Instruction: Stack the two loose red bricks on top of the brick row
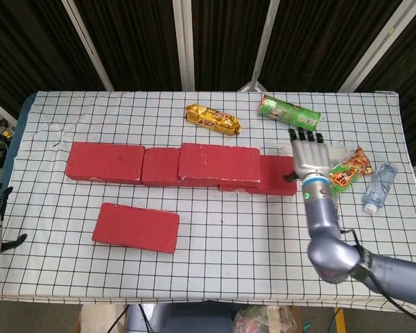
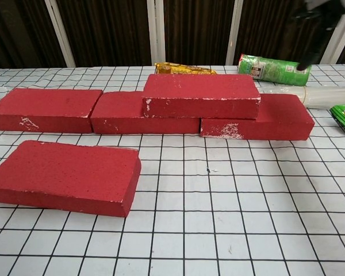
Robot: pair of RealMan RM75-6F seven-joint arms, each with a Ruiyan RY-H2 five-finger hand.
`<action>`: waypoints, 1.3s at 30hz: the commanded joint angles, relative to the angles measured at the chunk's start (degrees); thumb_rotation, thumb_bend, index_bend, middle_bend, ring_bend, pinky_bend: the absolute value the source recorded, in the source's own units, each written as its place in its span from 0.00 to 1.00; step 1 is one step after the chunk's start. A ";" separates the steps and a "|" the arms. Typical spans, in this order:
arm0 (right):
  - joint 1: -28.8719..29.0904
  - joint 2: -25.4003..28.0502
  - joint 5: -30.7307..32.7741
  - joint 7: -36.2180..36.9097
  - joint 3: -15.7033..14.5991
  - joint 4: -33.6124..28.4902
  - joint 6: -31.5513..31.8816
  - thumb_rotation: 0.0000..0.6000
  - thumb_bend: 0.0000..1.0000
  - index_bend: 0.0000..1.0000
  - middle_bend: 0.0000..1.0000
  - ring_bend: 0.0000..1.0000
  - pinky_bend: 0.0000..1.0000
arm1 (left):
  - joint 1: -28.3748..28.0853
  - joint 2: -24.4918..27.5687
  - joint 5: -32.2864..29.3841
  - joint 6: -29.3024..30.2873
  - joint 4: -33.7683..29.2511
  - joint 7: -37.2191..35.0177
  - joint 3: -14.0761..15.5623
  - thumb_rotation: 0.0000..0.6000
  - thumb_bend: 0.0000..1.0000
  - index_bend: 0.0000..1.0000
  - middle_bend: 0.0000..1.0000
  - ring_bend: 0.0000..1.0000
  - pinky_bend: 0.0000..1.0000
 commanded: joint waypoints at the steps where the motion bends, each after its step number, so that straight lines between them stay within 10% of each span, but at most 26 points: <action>1: -12.73 8.65 -16.27 14.07 -6.09 -5.70 -0.89 1.00 0.21 0.03 0.00 0.00 0.00 | -0.52 -0.76 0.95 -0.75 -0.13 0.64 0.78 1.00 0.00 0.09 0.00 0.00 0.06; 19: -40.11 10.89 -60.12 49.26 -20.97 -1.14 10.51 1.00 0.21 0.03 0.00 0.00 0.00 | -10.92 3.29 -4.82 -16.06 -14.14 15.74 0.66 1.00 0.00 0.03 0.00 0.00 0.00; 39: -46.02 4.86 -69.97 51.72 -27.53 2.81 12.13 1.00 0.21 0.03 0.00 0.00 0.00 | -28.72 3.17 -32.54 -25.15 -24.63 31.27 -1.25 1.00 0.00 0.00 0.00 0.00 0.00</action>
